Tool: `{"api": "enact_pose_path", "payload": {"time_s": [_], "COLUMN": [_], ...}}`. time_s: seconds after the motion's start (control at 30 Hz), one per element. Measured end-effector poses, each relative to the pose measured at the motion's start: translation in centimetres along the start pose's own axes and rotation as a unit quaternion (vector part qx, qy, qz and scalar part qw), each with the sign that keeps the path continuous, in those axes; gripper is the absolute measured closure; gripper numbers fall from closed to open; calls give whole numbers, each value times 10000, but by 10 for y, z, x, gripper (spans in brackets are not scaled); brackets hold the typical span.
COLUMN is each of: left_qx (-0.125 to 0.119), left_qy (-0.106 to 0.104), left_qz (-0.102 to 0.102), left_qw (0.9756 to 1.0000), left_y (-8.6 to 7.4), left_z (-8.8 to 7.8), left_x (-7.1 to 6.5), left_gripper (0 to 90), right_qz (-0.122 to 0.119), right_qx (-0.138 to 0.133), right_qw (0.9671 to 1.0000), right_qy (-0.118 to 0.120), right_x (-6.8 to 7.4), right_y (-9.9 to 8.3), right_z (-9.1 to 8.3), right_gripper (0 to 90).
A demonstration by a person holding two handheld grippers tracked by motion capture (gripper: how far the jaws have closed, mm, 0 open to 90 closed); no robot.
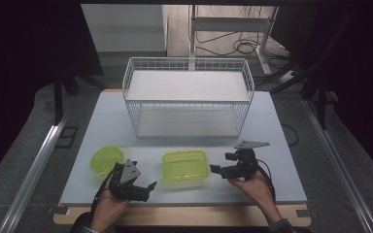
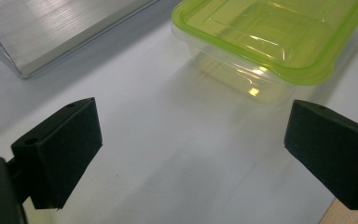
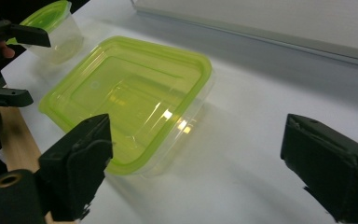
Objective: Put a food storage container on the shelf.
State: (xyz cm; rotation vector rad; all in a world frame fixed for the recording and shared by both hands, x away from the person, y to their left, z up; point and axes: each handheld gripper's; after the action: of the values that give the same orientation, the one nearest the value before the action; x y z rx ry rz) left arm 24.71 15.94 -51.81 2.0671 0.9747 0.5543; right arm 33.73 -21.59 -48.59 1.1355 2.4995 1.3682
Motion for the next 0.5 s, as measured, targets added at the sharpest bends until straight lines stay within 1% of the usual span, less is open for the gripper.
{"api": "enact_pose_path", "payload": {"time_s": [0.07, 0.13, 0.2, 0.23, 0.27, 0.33, 0.4, 0.43, 0.47, 0.5], "left_qx": [1, 22, 25, 37, 40, 41, 34, 34, 34, 35], "left_qy": [4, 8, 9, 10, 10, 12, 11, 11, 6, 4], "left_qz": [-6, 10, 17, 31, 36, 36, 31, 27, 8, 12], "left_qw": [10000, 10000, 10000, 10000, 10000, 10000, 10000, 10000, 10000, 10000], "left_y": [0, 0, 0, 0, 0, 0, 0, 0, 0, 0], "left_z": [0, 0, 0, 0, 0, 0, 0, 0, 0, 0], "left_x": [0, 0, 0, 0, 0, 0, 0, 0, 0, 0], "left_gripper": [36, 35, 35, 34, 34, 34, 34, 34, 34, 34], "right_qz": [21, 95, 100, 84, 145, 173, 288, 399, 399, 459], "right_qx": [63, 163, 302, 319, 437, 490, 593, 653, 653, 680], "right_qw": [9999, 9996, 9991, 9990, 9983, 9980, 9968, 9955, 9955, 9947], "right_qy": [103, 232, 280, 295, 349, 362, 450, 552, 552, 621], "right_x": [-1, -1, -1, -1, -1, -2, -5, -7, -7, -9], "right_y": [2, 5, 8, 9, 11, 12, 13, 13, 13, 13], "right_z": [3, 8, 15, 17, 24, 27, 34, 38, 38, 40], "right_gripper": [155, 202, 256, 272, 305, 320, 357, 404, 404, 425]}}
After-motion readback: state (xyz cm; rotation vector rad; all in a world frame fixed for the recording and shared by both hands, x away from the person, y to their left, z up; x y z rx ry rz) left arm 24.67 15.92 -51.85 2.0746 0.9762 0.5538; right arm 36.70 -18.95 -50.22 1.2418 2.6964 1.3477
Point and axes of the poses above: each handheld gripper's, and its own axes: z roughly forward along the jaws, y roughly out of its top, x roughly to its left, and after that the axes turned 2 degrees about -z, right-handed
